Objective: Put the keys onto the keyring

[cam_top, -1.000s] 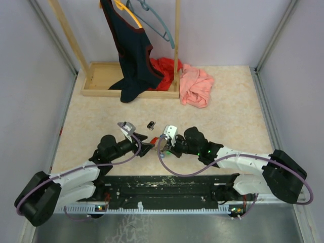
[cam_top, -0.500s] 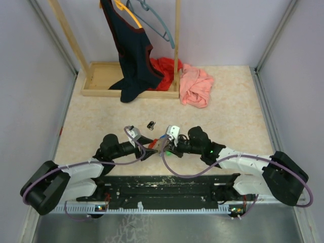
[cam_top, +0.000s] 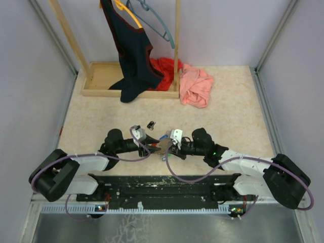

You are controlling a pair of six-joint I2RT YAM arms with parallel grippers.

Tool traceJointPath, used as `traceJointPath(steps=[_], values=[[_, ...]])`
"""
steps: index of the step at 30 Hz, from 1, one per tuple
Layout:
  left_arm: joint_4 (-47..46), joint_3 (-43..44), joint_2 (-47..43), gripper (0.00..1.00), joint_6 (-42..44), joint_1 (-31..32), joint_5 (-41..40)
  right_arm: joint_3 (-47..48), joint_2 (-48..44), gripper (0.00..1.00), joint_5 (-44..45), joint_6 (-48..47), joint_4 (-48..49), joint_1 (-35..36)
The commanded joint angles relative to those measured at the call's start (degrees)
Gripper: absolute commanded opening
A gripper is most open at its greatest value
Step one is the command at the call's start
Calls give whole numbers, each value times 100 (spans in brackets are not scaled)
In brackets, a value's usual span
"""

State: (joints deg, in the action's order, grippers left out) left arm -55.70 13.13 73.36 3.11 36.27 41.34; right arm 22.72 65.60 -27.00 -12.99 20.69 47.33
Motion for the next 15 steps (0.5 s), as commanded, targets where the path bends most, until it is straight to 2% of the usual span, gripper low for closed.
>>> traceJointPath(steps=[1, 15], values=[[36, 247, 369, 45, 365, 16, 494, -48, -89, 0, -193, -97, 548, -49], [170, 526, 1048, 39, 411, 42, 1069, -312, 58, 0, -47, -27, 971, -49]])
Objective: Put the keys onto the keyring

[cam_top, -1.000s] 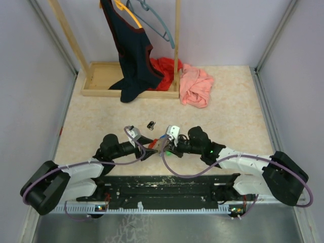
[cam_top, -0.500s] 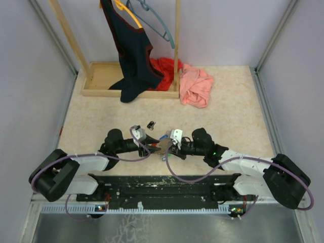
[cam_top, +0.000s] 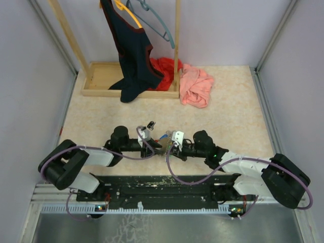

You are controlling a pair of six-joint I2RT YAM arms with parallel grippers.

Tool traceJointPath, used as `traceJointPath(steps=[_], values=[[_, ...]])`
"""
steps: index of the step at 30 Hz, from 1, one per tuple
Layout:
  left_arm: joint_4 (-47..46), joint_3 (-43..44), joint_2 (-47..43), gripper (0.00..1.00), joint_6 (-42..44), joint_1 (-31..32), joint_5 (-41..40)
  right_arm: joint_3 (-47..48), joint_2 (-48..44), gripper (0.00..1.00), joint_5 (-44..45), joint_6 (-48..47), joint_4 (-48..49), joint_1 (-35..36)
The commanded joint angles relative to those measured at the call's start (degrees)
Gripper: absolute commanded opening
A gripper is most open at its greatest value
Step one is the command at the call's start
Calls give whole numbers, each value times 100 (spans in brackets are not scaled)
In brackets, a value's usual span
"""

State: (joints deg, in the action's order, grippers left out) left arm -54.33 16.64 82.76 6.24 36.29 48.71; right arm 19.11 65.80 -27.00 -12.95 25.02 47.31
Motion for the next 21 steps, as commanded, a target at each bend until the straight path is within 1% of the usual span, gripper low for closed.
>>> traceJointPath(steps=[1, 9, 13, 16, 19, 21], values=[[50, 187, 139, 39, 106, 50, 355, 48, 63, 0, -57, -32, 555, -39], [94, 330, 316, 35, 123, 149, 384, 68, 198, 0, -104, -36, 610, -46], [93, 390, 392, 29, 116, 229, 249, 103, 244, 0, -147, -38, 619, -43], [51, 401, 416, 24, 99, 279, 87, 123, 269, 0, -164, -40, 601, -44], [86, 401, 393, 15, 101, 326, -144, 132, 260, 0, -115, -38, 583, -52], [172, 389, 318, 7, 89, 384, -474, 153, 252, 0, -78, -40, 548, -52]])
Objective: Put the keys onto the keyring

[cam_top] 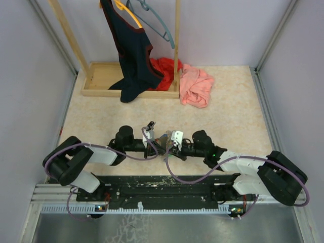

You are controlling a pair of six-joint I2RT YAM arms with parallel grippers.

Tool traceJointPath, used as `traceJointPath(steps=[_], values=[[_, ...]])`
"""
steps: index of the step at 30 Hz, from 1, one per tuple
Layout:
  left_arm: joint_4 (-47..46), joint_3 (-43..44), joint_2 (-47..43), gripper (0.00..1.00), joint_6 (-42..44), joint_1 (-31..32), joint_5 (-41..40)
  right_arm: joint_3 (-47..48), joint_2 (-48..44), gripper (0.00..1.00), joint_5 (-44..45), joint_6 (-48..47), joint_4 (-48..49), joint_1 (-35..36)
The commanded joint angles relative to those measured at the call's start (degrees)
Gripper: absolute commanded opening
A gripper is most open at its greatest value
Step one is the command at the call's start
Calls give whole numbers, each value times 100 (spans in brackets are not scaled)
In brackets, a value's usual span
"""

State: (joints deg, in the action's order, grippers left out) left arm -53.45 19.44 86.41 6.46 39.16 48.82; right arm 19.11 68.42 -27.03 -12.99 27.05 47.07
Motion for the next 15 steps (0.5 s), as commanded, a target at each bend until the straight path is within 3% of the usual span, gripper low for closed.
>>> traceJointPath(steps=[1, 8, 12, 15], values=[[89, 86, -98, 3, 57, 131, -652, 169, -5, 0, -63, -41, 330, -27], [146, -259, -593, 1, -413, 626, -2618, 388, 40, 0, 281, 296, 70, -22], [601, -335, -931, 1, -640, 791, -4005, 483, -74, 17, 706, 583, -278, -23], [719, -362, -998, 1, -602, 955, -4348, 483, -121, 25, 793, 689, -444, -22]])
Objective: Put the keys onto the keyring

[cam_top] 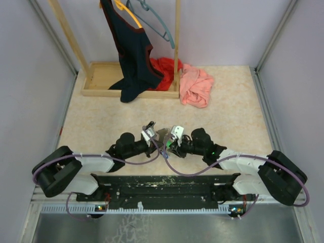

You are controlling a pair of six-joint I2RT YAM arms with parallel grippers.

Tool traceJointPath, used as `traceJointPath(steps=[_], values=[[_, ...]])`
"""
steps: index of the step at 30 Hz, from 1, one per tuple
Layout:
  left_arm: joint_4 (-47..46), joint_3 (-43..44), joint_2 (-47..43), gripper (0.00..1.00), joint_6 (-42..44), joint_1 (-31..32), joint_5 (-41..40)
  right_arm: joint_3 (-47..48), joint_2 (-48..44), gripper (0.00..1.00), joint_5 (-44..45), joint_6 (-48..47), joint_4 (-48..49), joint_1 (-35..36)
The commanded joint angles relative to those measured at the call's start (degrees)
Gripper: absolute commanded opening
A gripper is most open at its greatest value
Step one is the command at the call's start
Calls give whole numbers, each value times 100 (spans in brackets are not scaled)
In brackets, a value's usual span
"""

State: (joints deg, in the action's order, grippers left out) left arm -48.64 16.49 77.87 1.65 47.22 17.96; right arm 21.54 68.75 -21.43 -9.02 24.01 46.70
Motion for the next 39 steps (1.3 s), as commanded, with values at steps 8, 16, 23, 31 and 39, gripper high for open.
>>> traceJointPath(steps=[8, 16, 23, 31, 39], values=[[318, -59, -204, 1, 368, 254, -870, -136, -492, 30, 693, -118, 358, 12], [579, -85, -423, 1, 670, 325, -635, -201, -122, 34, 235, -870, 1086, 7], [393, -206, -489, 1, 820, 349, -461, -176, 512, 29, -38, -1080, 1872, 14], [357, -71, -211, 1, 687, 384, -581, 49, 972, 26, -412, -1328, 1736, 13], [267, -33, -121, 1, 500, 387, -675, 86, 1182, 20, -423, -1307, 1857, 13]])
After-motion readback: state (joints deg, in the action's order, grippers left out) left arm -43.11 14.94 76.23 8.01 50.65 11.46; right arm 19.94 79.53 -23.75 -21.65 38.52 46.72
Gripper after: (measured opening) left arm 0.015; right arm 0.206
